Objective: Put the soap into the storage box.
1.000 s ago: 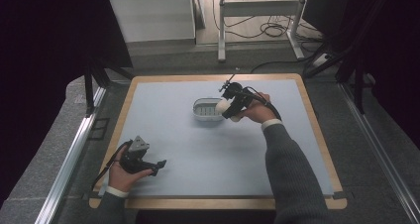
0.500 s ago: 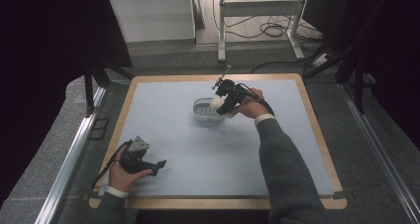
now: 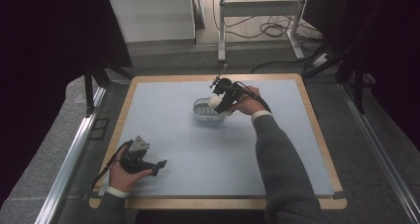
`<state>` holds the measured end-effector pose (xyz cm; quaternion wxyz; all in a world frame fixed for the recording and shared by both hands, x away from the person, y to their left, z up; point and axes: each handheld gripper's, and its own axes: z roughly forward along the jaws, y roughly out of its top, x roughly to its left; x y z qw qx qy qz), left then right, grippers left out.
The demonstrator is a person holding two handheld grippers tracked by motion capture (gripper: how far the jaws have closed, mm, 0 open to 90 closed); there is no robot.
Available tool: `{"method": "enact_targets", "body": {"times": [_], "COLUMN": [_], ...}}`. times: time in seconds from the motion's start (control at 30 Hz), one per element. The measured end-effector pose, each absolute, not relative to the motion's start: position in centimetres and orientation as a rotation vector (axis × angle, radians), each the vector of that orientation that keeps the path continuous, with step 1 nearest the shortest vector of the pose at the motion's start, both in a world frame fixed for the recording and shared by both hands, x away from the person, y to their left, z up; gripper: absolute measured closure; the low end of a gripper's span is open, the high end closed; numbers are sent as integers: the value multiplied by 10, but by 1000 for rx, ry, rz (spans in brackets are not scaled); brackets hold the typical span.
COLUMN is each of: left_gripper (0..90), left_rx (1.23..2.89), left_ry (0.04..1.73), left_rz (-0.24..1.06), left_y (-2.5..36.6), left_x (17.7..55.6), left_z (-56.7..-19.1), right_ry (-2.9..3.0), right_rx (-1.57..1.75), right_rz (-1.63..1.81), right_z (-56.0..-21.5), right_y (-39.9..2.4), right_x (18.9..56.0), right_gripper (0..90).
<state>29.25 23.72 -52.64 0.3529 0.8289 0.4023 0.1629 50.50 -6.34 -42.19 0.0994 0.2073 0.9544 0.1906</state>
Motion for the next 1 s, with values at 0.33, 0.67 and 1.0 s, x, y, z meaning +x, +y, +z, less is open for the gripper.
{"method": "enact_targets", "body": {"times": [0.33,0.67,1.0], "left_gripper": [60,61,60], "left_rx": [2152,2153,2159], "left_ry": [1034,1034,1034], "left_rz": [421,418,419], "left_y": [235,234,235], "left_x": [293,293,294], "left_z": [-527,-529,-529], "right_ry": [2831,2853,2863], "right_rx": [561,495,399], "right_rz": [570,582,557], "right_z": [-426,-433,-445], "right_y": [-57,-45,-32], "right_x": [513,522,529], "right_gripper": [495,495,494]}}
